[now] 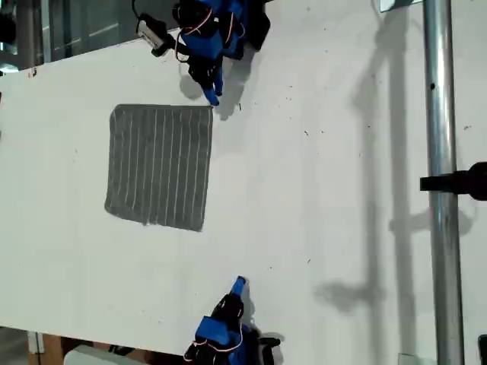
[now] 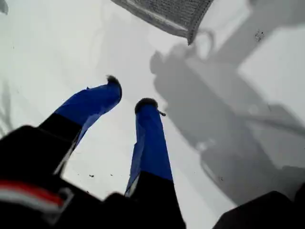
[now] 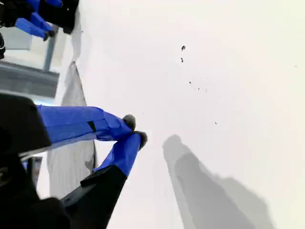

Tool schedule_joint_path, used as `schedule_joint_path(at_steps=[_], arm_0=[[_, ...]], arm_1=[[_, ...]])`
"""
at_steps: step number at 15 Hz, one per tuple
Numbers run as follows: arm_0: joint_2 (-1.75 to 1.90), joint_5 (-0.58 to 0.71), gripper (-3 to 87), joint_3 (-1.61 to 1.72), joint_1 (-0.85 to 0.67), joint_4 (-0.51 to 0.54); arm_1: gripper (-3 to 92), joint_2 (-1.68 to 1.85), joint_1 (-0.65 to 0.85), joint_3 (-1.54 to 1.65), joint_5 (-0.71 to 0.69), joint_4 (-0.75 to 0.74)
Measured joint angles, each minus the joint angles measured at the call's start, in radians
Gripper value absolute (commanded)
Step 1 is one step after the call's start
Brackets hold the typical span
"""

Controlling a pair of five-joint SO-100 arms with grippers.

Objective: Grasp corners of a towel and fold twice.

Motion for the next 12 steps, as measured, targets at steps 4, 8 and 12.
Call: schedule_joint_path(at_steps=[4, 8, 12], arm_0=[[0.000, -0.341, -2.6, 0.003, -0.189, 0.000], [0.000, -0.376, -2.6, 0.003, -0.195, 0.000], [0.000, -0.376, -2.6, 0.003, -0.193, 0.000]], arm_1=[[-0.2, 0.000, -0.058, 0.000, 0.000, 0.002], [-0.2, 0.000, -0.067, 0.000, 0.000, 0.002], [-0.2, 0.000, -0.067, 0.000, 0.000, 0.002]])
